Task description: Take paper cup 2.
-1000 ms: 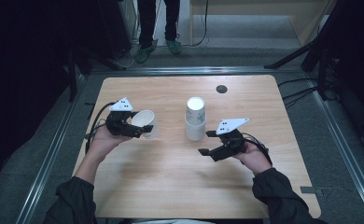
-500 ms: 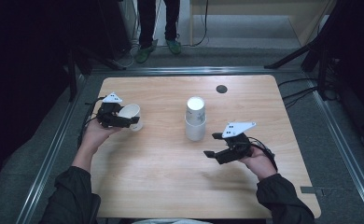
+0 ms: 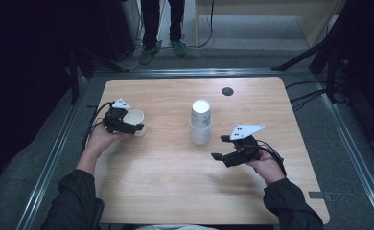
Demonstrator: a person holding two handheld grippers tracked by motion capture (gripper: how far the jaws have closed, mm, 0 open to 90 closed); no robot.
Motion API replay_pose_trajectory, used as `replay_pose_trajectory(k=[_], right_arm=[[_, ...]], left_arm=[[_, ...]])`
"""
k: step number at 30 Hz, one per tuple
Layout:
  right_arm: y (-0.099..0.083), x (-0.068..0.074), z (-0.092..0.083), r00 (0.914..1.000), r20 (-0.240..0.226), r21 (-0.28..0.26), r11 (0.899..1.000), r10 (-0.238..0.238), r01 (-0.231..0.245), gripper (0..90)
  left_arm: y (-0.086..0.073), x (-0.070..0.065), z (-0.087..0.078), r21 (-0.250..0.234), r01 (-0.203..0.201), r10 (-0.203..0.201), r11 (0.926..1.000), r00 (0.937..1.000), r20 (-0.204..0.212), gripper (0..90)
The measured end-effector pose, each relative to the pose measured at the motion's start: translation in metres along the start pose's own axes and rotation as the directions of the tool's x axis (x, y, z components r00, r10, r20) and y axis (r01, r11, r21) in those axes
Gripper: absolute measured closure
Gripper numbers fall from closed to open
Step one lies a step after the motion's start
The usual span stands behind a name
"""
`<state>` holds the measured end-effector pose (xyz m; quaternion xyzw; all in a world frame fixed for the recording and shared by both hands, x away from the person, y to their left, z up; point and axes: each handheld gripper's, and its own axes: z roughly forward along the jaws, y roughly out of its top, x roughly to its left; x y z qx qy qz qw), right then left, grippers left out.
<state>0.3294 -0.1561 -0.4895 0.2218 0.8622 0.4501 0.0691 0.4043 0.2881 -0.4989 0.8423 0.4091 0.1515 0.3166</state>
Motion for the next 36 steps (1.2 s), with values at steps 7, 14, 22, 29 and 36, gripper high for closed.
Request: replay_pose_trajectory(k=[7, 14, 22, 29, 36], right_arm=[[0.0, -0.002, -0.002, 0.9994, 0.03, -0.001, 1.0, -0.015, 0.015, 24.3], [0.002, -0.005, -0.006, 0.9975, 0.068, -0.028, 0.999, -0.018, 0.02, 20.0], [0.01, -0.02, -0.019, 0.9921, -0.02, -0.054, 0.991, 0.124, -0.125, 13.7], [0.021, -0.034, -0.028, 0.9822, -0.107, -0.084, 0.983, 0.154, -0.163, 14.0], [0.032, -0.042, -0.021, 0.9858, -0.086, -0.003, 0.989, 0.144, -0.145, 18.2]], left_arm=[[0.0, 0.001, 0.002, -0.001, 0.03, -0.03, 0.9995, 0.9981, 0.054, 12.5], [0.003, 0.002, -0.007, -0.035, 0.065, -0.062, 0.9972, 0.9938, 0.093, 10.7], [0.01, 0.0, -0.026, -0.078, 0.084, -0.077, 0.9934, 0.9933, 0.086, 9.8], [0.01, -0.01, -0.055, -0.118, 0.071, -0.067, 0.9905, 0.9971, 0.037, 9.8], [0.008, -0.026, -0.069, -0.087, 0.067, -0.059, 0.994, 0.9946, 0.085, 12.4]])
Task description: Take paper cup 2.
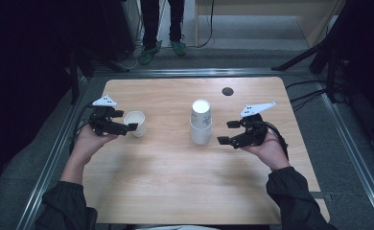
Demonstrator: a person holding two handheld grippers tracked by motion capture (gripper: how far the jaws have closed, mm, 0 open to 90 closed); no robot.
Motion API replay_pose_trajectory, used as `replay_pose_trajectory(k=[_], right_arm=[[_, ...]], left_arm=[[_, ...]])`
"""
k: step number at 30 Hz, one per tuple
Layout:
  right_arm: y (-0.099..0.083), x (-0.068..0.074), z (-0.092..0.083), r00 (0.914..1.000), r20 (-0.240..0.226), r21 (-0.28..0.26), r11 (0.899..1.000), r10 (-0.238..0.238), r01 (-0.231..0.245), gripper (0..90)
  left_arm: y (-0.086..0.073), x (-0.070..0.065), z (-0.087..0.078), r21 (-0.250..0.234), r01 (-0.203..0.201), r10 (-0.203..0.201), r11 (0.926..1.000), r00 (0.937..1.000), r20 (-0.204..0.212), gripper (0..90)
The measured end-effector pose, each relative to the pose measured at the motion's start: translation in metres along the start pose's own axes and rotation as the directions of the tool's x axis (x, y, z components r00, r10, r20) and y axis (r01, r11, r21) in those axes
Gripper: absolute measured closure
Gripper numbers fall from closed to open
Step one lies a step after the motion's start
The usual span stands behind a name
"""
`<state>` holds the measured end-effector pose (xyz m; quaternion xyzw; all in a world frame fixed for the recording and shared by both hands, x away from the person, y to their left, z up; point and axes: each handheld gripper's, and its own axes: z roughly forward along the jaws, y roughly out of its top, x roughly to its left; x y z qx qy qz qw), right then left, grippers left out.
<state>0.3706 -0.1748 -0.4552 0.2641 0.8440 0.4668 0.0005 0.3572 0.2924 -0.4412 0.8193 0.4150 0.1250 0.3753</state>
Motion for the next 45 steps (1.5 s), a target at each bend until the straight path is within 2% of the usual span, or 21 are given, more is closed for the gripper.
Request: replay_pose_trajectory(k=[2, 4, 8, 15, 18, 22, 24, 25, 27, 32, 34, 36, 38, 41, 43, 44, 45], right_arm=[[0.004, -0.003, 0.007, 1.0, 0.001, 0.037, 0.999, -0.009, 0.009, 18.8], [0.008, -0.003, 0.013, 0.9993, 0.011, 0.062, 0.997, -0.037, 0.036, 19.3], [0.019, -0.004, 0.02, 0.9944, 0.025, 0.083, 0.992, -0.103, 0.1, 20.8], [0.035, -0.012, 0.026, 0.9862, 0.055, 0.117, 0.982, -0.156, 0.149, 21.3], [0.043, -0.016, 0.026, 0.987, 0.046, 0.11, 0.983, -0.154, 0.148, 21.8], [0.056, -0.021, 0.029, 0.9854, 0.031, 0.143, 0.976, -0.168, 0.162, 21.8], [0.063, -0.021, 0.031, 0.983, 0.021, 0.167, 0.97, -0.182, 0.176, 21.8], [0.067, -0.021, 0.032, 0.9812, 0.019, 0.179, 0.966, -0.192, 0.185, 21.8], [0.076, -0.02, 0.035, 0.9776, 0.011, 0.207, 0.957, -0.21, 0.203, 21.8], [0.095, -0.014, 0.04, 0.9711, -0.008, 0.271, 0.934, -0.238, 0.232, 21.8], [0.103, -0.011, 0.043, 0.9646, -0.012, 0.299, 0.92, -0.264, 0.255, 21.8], [0.111, -0.006, 0.048, 0.958, -0.016, 0.325, 0.904, -0.286, 0.276, 21.8], [0.118, -0.002, 0.052, 0.9541, -0.022, 0.356, 0.889, -0.299, 0.287, 22.0], [0.13, 0.004, 0.058, 0.9421, -0.025, 0.396, 0.862, -0.334, 0.317, 23.6], [0.135, 0.007, 0.061, 0.9356, -0.019, 0.411, 0.85, -0.353, 0.329, 24.6], [0.138, 0.009, 0.062, 0.9366, -0.016, 0.425, 0.846, -0.35, 0.323, 25.5], [0.14, 0.01, 0.062, 0.9315, -0.017, 0.428, 0.839, -0.363, 0.335, 26.9]], left_arm=[[-0.002, -0.006, -0.001, 0.016, 0.003, -0.003, 0.9999, 0.9994, 0.033, 12.4], [-0.004, -0.011, -0.002, 0.02, 0.004, -0.005, 0.9998, 0.9988, 0.049, 12.4], [-0.01, -0.023, -0.006, 0.016, 0.0, -0.001, 0.9999, 0.9987, 0.05, 12.5], [-0.021, -0.045, -0.01, 0.02, -0.001, 0.0, 0.9998, 0.9988, 0.048, 12.9], [-0.022, -0.054, -0.01, 0.023, -0.016, 0.015, 0.9996, 0.9983, 0.055, 12.8], [-0.022, -0.065, -0.008, 0.019, -0.029, 0.027, 0.9994, 0.9972, 0.07, 12.9], [-0.021, -0.07, -0.007, 0.018, -0.033, 0.031, 0.9993, 0.9962, 0.082, 12.9], [-0.021, -0.073, -0.006, 0.023, -0.034, 0.032, 0.9992, 0.9951, 0.094, 13.0], [-0.022, -0.077, -0.003, 0.016, -0.008, 0.005, 0.9998, 0.9915, 0.13, 13.0], [-0.026, -0.088, -0.001, -0.001, -0.006, 0.007, 1.0, 0.9912, 0.133, 13.0], [-0.026, -0.093, 0.0, 0.008, -0.033, 0.032, 0.9994, 0.9916, 0.126, 13.0], [-0.025, -0.094, 0.0, 0.016, -0.024, 0.022, 0.9996, 0.9888, 0.148, 13.0], [-0.025, -0.095, 0.001, 0.018, -0.026, 0.023, 0.9995, 0.9885, 0.149, 13.2], [-0.026, -0.095, 0.003, 0.025, -0.031, 0.027, 0.9992, 0.9877, 0.154, 13.2], [-0.026, -0.096, 0.004, 0.026, -0.04, 0.036, 0.9988, 0.9888, 0.145, 13.2], [-0.026, -0.095, 0.004, 0.025, -0.04, 0.035, 0.9989, 0.9888, 0.145, 13.1], [-0.026, -0.095, 0.003, 0.023, -0.038, 0.034, 0.999, 0.9885, 0.148, 13.1]])
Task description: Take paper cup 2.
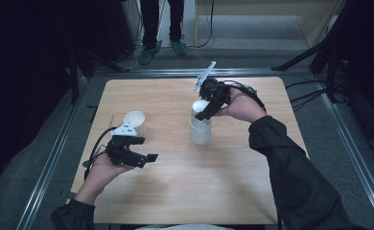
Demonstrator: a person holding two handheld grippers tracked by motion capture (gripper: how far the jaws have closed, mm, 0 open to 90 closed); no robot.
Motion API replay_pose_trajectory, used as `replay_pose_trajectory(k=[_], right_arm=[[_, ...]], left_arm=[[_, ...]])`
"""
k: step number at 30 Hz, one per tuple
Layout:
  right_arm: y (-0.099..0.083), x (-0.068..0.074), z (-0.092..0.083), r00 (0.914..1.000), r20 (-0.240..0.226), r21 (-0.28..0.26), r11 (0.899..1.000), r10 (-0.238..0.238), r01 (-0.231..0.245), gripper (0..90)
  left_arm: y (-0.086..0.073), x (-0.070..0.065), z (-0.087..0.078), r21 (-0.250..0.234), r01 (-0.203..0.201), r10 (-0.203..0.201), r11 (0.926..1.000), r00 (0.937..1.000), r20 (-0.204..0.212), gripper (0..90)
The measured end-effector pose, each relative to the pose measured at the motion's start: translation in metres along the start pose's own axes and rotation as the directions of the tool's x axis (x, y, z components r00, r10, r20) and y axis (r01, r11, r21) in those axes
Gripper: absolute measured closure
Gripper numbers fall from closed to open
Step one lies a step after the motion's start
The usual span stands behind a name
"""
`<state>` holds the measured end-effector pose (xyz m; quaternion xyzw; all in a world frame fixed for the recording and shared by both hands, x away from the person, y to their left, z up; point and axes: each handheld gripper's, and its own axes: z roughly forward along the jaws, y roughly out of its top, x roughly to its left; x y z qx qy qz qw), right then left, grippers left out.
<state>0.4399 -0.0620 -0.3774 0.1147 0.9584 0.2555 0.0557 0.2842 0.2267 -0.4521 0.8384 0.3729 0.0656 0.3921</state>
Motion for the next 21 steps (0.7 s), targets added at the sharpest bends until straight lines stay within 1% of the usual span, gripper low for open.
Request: replay_pose_trajectory(k=[2, 3, 6, 8, 11, 13, 18, 21], right_arm=[[0.004, 0.0, -0.002, 1.0, -0.009, 0.007, 1.0, -0.003, 0.003, 32.3], [0.006, 0.001, -0.002, 0.9999, -0.017, 0.017, 1.0, -0.002, 0.002, 33.6], [0.009, 0.003, -0.003, 0.9999, -0.006, 0.047, 0.999, -0.016, 0.016, 34.1], [0.011, 0.004, -0.005, 0.9999, -0.005, 0.063, 0.998, -0.014, 0.014, 34.5], [0.014, 0.004, -0.01, 0.9999, -0.005, 0.059, 0.998, -0.013, 0.014, 34.9], [0.016, 0.003, -0.014, 1.0, -0.005, 0.047, 0.999, -0.008, 0.008, 35.1], [0.021, 0.003, -0.029, 0.9999, -0.01, 0.038, 0.999, 0.008, -0.008, 35.4], [0.024, 0.003, -0.039, 0.9998, -0.008, 0.018, 1.0, 0.018, -0.018, 35.4]], left_arm=[[0.0, 0.0, 0.0, -0.001, -0.002, 0.002, 1.0, 1.0, 0.003, 13.1], [0.0, 0.0, 0.0, -0.001, -0.003, 0.003, 1.0, 1.0, 0.002, 13.2], [0.0, 0.001, -0.001, -0.003, -0.007, 0.007, 1.0, 1.0, 0.001, 13.2], [0.0, 0.001, -0.001, -0.005, -0.011, 0.011, 0.9999, 0.9999, 0.003, 13.2], [0.0, 0.0, -0.001, -0.002, -0.018, 0.018, 0.9998, 0.9998, 0.005, 13.2], [0.001, 0.001, 0.0, -0.001, -0.019, 0.019, 0.9998, 0.9998, 0.006, 13.2], [0.002, 0.001, 0.0, -0.013, -0.02, 0.02, 0.9997, 0.9997, 0.014, 13.2], [0.004, 0.001, 0.001, -0.017, -0.021, 0.022, 0.9996, 0.9995, 0.021, 13.1]])
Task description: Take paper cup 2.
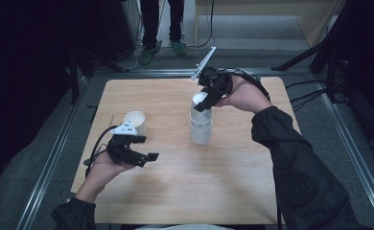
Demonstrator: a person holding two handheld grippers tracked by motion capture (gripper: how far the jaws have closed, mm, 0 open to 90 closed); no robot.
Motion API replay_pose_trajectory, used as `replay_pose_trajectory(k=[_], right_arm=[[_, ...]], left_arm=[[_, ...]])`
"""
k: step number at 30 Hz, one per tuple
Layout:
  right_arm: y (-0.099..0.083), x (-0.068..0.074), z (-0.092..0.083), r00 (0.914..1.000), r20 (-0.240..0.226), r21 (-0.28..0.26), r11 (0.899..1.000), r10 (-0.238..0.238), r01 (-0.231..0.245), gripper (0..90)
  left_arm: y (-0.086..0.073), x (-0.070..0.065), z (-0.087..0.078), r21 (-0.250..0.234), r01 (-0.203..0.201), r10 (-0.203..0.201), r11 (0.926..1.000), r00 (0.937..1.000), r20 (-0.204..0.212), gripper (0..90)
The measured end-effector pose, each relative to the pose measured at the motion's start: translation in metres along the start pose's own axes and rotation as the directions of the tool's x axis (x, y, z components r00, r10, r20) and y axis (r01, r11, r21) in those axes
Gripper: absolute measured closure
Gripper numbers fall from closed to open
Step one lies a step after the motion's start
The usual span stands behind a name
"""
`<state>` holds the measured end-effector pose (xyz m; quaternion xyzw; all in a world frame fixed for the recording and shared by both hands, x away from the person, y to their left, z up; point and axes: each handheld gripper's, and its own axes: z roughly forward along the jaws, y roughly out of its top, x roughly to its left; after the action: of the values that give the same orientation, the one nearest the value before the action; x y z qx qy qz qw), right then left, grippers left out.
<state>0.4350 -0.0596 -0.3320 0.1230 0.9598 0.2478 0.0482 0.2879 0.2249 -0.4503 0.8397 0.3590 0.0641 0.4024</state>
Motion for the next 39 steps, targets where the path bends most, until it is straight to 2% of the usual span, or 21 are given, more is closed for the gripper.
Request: replay_pose_trajectory(k=[2, 4, 8, 13, 18, 21, 24, 27, 31, 34, 36, 39], right_arm=[[0.001, 0.001, -0.007, 0.9999, 0.005, -0.003, 1.0, 0.012, -0.012, 35.5], [0.003, 0.002, -0.019, 0.9997, 0.011, -0.028, 0.999, 0.024, -0.024, 35.5], [0.007, 0.006, -0.038, 0.9994, 0.025, -0.063, 0.998, 0.025, -0.023, 35.5], [0.007, 0.017, -0.065, 0.9992, 0.034, -0.079, 0.997, 0.023, -0.02, 35.8], [-0.005, 0.029, -0.076, 0.9997, 0.015, -0.088, 0.996, 0.018, -0.017, 35.9], [-0.016, 0.037, -0.076, 0.9995, -0.014, -0.1, 0.995, 0.027, -0.029, 35.9], [-0.03, 0.047, -0.075, 0.9998, -0.003, -0.111, 0.994, 0.02, -0.02, 36.0], [-0.044, 0.055, -0.07, 0.9993, -0.024, -0.127, 0.991, 0.03, -0.033, 36.1], [-0.064, 0.062, -0.057, 0.9984, -0.042, -0.125, 0.991, 0.038, -0.043, 36.1], [-0.078, 0.065, -0.049, 0.9984, -0.028, -0.142, 0.989, 0.049, -0.052, 36.3], [-0.089, 0.064, -0.042, 0.9954, -0.052, -0.162, 0.983, 0.081, -0.088, 36.3], [-0.101, 0.066, -0.028, 0.9941, -0.062, -0.163, 0.982, 0.089, -0.098, 36.3]], left_arm=[[0.001, 0.001, 0.002, 0.002, 0.004, -0.004, 1.0, 1.0, 0.006, 13.0], [0.004, 0.002, 0.004, 0.002, 0.014, -0.014, 0.9999, 0.9998, 0.017, 11.7], [0.008, 0.003, 0.006, -0.018, 0.014, -0.013, 0.9997, 0.9987, 0.05, 10.2], [0.015, 0.003, 0.011, -0.027, -0.005, 0.007, 0.9996, 0.9971, 0.075, 10.1], [0.023, 0.001, 0.018, -0.032, -0.035, 0.038, 0.9989, 0.9944, 0.099, 10.2], [0.028, 0.0, 0.023, -0.026, -0.052, 0.055, 0.9983, 0.9912, 0.121, 10.6], [0.032, -0.001, 0.03, -0.01, -0.075, 0.075, 0.9972, 0.9882, 0.133, 11.8], [0.036, -0.003, 0.035, -0.005, -0.094, 0.094, 0.9955, 0.9841, 0.151, 11.8], [0.04, -0.004, 0.039, -0.01, -0.109, 0.109, 0.994, 0.9798, 0.167, 12.3], [0.042, -0.003, 0.042, -0.012, -0.117, 0.117, 0.9931, 0.9778, 0.174, 12.5], [0.042, -0.003, 0.043, -0.009, -0.124, 0.124, 0.9922, 0.976, 0.179, 12.5], [0.042, -0.003, 0.045, -0.017, -0.127, 0.128, 0.9918, 0.973, 0.192, 12.5]])
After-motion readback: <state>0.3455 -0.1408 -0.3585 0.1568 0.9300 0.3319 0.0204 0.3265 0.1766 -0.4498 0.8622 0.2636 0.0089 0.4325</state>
